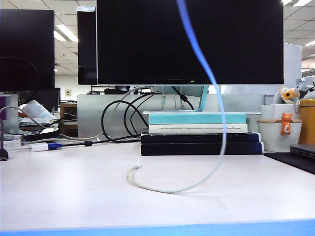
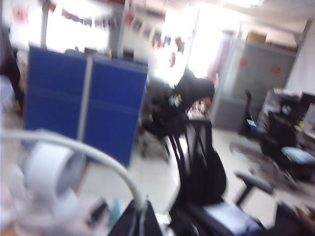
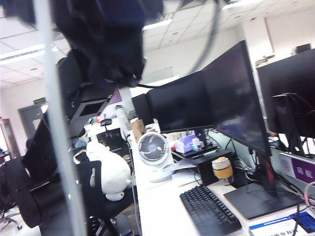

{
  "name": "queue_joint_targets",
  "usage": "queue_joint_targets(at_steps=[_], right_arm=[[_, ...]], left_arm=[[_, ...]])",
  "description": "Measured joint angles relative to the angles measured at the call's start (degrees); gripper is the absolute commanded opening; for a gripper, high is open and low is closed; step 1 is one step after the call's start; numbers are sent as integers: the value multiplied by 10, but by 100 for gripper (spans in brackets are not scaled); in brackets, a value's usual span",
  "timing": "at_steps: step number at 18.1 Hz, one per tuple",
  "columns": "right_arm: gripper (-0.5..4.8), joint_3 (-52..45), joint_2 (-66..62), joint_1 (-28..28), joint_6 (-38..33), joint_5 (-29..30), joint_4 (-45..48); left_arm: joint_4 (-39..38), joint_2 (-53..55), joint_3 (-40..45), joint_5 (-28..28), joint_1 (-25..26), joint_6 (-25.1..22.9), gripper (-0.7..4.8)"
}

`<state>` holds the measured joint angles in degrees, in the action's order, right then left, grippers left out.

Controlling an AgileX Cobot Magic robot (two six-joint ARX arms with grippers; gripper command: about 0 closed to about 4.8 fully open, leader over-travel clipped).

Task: Unfold the white charging cable into a straight cable.

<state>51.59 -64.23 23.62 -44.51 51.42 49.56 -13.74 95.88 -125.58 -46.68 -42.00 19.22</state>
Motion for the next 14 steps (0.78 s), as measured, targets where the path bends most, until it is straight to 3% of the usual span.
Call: queue_joint_targets(at_steps=[1,2,5,6,7,8,11,12,13,14], right_arm=[[229,1,-3,0,0,-1,0],[112,1,-7,0,-1,0,-6],[111,1,-33,17,8,5,-53],[79,0,-36,15,23,4,-83],[66,0,-37,12,63,-4,-145],[52,0,-37,10,78,-4,-163],[8,2,-33,-12,98,-3,-182],[8,9,-30,-15,120,-2,-208],[8,22,-18,-31,156,2,-264],[8,43,-8,-55,202,1,-335]], left_arm=[[21,0,-1,4,0,9,-5],[35,-1,-1,3,-2,17,-5],[67,-1,-1,4,-3,32,-5],[70,-3,-1,6,-3,34,51],[59,-13,-1,20,12,35,219],[45,-20,-1,33,22,32,479],[-89,-45,-3,193,48,-33,479],[-189,-50,-3,275,70,-97,479],[-258,-49,-1,328,85,-133,479],[-304,-48,-1,347,92,-153,479]])
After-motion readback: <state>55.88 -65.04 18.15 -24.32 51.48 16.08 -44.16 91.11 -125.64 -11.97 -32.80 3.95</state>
